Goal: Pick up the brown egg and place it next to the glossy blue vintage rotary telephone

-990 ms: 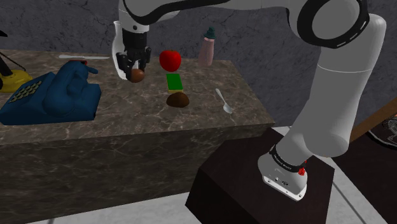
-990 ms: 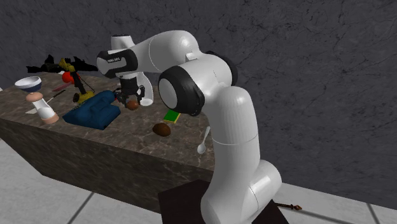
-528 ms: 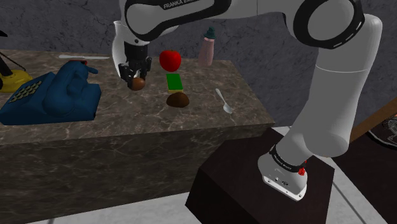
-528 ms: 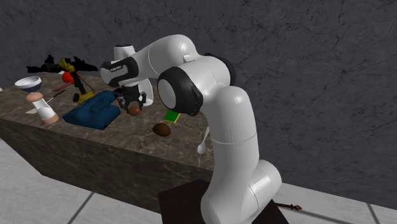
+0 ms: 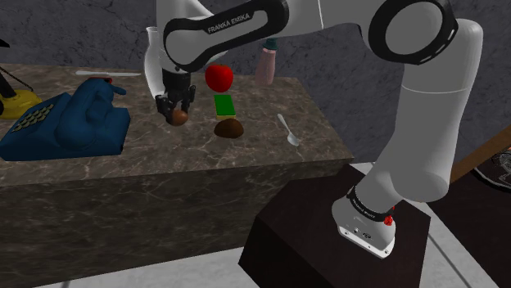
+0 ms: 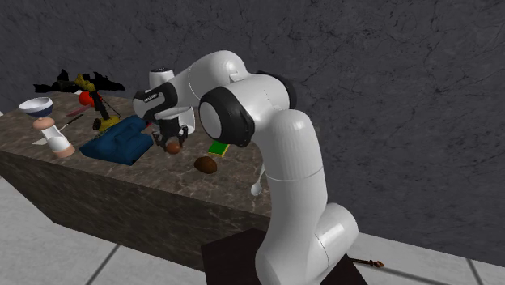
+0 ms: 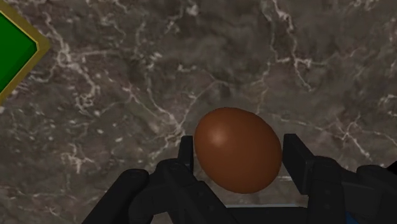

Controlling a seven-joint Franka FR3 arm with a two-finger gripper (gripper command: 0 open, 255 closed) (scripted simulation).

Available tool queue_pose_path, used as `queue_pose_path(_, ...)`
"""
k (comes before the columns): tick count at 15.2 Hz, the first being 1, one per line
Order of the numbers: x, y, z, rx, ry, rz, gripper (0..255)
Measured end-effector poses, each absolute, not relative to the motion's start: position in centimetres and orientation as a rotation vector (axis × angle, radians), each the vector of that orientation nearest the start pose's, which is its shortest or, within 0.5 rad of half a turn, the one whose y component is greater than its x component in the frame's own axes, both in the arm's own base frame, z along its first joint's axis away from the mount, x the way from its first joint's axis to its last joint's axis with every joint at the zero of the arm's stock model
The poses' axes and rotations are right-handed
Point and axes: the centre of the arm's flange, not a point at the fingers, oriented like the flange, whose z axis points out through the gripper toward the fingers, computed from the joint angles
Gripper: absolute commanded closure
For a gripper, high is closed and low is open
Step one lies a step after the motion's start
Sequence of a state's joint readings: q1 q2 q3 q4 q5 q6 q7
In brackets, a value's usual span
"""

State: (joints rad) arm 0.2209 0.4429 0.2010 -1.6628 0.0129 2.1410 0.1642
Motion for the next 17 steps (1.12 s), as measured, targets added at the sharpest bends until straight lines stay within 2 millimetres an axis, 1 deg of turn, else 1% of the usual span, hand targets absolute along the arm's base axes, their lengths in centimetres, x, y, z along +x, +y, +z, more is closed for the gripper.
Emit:
queue_pose_path(3, 62.0, 26.3, 34.9, -3.017, -0.348, -0.021, 255)
queue_pose_path(8, 62.0, 26.3, 34.7, -3.017, -0.348, -0.022, 255)
queue_pose_path(9, 62.0, 26.3, 34.7, -3.017, -0.348, -0.022, 0)
queue_pose_path(15, 62.0, 26.3, 34.7, -3.017, -0.348, -0.022, 0)
queue_pose_path(17, 62.0, 26.2, 36.4, -3.017, -0.348, -0.023, 0)
